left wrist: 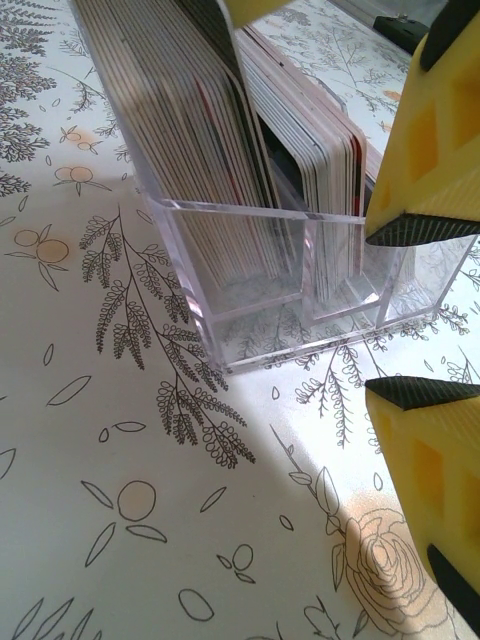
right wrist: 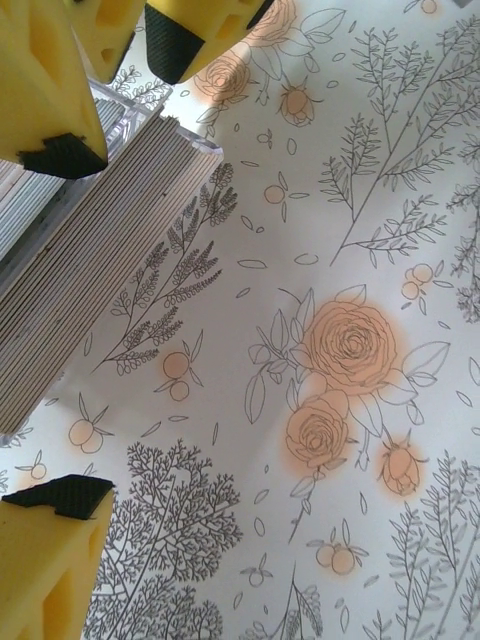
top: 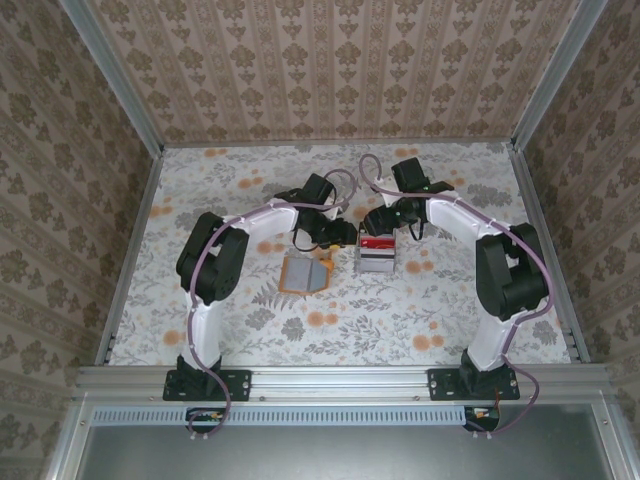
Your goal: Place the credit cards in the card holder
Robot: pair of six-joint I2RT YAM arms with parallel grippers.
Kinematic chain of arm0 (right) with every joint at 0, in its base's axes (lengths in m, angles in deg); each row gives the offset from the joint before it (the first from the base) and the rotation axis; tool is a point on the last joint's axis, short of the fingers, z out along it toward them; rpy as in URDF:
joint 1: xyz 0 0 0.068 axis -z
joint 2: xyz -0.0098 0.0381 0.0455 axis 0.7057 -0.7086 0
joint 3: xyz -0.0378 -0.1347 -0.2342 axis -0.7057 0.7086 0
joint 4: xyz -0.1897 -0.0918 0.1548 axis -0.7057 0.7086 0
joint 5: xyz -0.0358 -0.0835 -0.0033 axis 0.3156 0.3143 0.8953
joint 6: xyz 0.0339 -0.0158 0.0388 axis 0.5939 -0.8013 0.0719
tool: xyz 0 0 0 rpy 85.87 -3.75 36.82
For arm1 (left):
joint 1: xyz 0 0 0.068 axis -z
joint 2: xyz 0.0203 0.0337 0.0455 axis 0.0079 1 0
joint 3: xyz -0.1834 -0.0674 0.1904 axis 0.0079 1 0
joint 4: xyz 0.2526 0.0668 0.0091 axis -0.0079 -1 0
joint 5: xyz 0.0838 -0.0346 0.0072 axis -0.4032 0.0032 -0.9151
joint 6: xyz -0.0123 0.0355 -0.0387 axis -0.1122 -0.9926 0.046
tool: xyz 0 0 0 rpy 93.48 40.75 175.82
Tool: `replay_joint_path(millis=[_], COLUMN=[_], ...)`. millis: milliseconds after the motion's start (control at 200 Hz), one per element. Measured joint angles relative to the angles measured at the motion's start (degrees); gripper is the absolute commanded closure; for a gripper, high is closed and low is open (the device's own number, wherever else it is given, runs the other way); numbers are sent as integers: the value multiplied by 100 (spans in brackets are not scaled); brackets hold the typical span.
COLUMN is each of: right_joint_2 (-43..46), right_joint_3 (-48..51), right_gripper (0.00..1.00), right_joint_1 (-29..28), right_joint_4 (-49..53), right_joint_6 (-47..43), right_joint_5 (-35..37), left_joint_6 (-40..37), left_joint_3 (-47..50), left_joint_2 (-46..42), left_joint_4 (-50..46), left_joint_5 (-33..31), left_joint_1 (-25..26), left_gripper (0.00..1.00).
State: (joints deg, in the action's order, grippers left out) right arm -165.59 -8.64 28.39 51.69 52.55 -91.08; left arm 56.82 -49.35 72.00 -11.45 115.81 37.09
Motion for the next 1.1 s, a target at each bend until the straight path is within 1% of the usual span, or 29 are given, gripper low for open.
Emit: replay_joint_path(millis=[95, 295, 435, 525, 590, 660, 735, 860, 930, 980, 1030, 1100], right_joint_2=[39, 68, 68, 68, 68, 68, 68, 68, 68, 68, 68, 68], right_joint_3=[11, 55, 74, 81, 96, 103, 103, 103, 103, 103, 103, 103], right_gripper=[23, 31, 40, 48, 51, 52, 58, 60, 64, 65, 71, 74], right_joint_1=[0, 0, 0, 2, 0, 0, 0, 2, 0, 0, 2, 2], right_joint_4=[-63, -111, -173, -221, -249, -260, -271, -278, -280, -280, -280, -278], right_joint_6=[9, 33, 42, 42, 44, 39, 24, 26, 22, 24, 22, 0], right_joint_5=[15, -35, -103, -188, -258, -343, -402, -509, -538, -562, -584, -638], left_joint_6=[0, 2, 0, 0, 2, 2, 2, 2, 2, 2, 2, 2], left_joint_3=[0, 0, 0, 0, 0, 0, 0, 0, 0, 0, 0, 0], left_joint_2=[0, 0, 0, 0, 0, 0, 0, 0, 0, 0, 2, 2], left_joint_4=[7, 20, 35, 37, 37, 37, 37, 37, 37, 37, 37, 37], left_joint_5=[0, 0, 2, 2, 2, 2, 2, 2, 4, 4, 4, 4], left_joint_1=[0, -2, -2, -2, 0, -2, 0, 0, 0, 0, -2, -2], left_gripper=[57, 57, 57, 57, 57, 57, 57, 57, 57, 57, 57, 57])
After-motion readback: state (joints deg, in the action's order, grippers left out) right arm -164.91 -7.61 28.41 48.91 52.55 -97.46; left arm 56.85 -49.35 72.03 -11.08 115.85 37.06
